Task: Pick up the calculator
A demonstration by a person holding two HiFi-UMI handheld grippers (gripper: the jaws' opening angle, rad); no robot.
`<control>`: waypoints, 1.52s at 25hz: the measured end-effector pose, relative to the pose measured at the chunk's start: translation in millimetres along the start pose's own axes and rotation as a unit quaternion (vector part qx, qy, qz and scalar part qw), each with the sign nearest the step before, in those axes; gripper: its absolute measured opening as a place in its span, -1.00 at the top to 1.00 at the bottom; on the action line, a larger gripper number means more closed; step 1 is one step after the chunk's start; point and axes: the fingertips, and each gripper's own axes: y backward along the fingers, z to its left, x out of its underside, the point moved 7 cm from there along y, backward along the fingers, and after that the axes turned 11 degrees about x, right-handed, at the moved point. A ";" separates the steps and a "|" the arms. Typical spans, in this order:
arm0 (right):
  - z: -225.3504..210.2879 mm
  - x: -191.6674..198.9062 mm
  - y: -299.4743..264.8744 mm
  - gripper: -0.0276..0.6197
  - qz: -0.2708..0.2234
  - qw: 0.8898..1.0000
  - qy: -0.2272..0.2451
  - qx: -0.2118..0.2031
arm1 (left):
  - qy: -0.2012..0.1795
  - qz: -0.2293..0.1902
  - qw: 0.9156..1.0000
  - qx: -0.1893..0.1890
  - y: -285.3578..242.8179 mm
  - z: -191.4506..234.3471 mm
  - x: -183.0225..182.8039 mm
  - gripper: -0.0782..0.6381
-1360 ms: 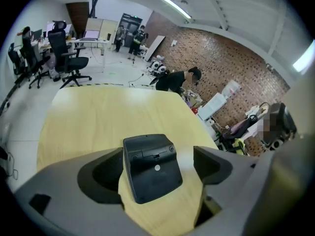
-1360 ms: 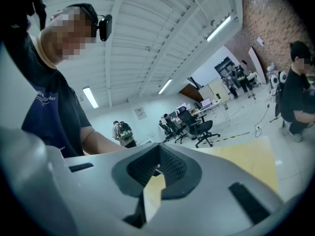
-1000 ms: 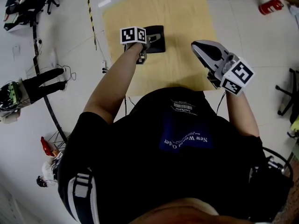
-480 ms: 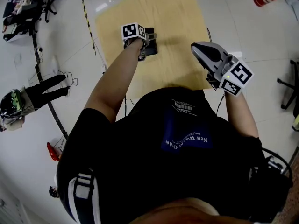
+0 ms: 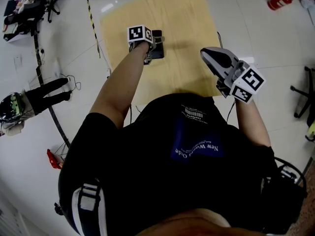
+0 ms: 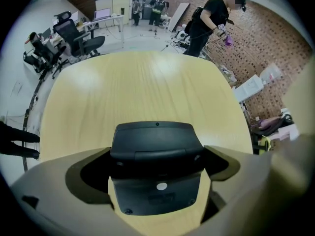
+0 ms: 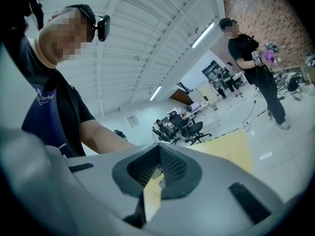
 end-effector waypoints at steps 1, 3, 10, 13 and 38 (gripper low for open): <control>1.0 -0.4 -1.6 0.96 0.001 1.000 0.000 -0.001 | -0.002 0.004 1.000 0.002 0.6 1.1 -0.5 -0.78; 0.4 -2.7 -2.0 0.96 0.002 1.000 0.001 -0.003 | -0.011 0.012 1.000 0.005 0.7 -0.1 -1.8 -0.78; 1.9 -3.5 -5.5 0.96 0.005 1.000 -0.001 -0.006 | -0.054 0.016 0.998 -0.003 -0.2 0.2 -0.8 -0.78; 6.8 -0.7 -11.2 0.96 0.010 1.000 -0.004 -0.008 | -0.076 0.010 0.997 -0.024 -2.6 2.4 1.3 -0.86; 17.1 -19.2 -28.8 0.96 0.033 0.999 0.015 -0.034 | -0.065 -0.158 0.969 0.181 37.1 -15.3 3.5 -0.87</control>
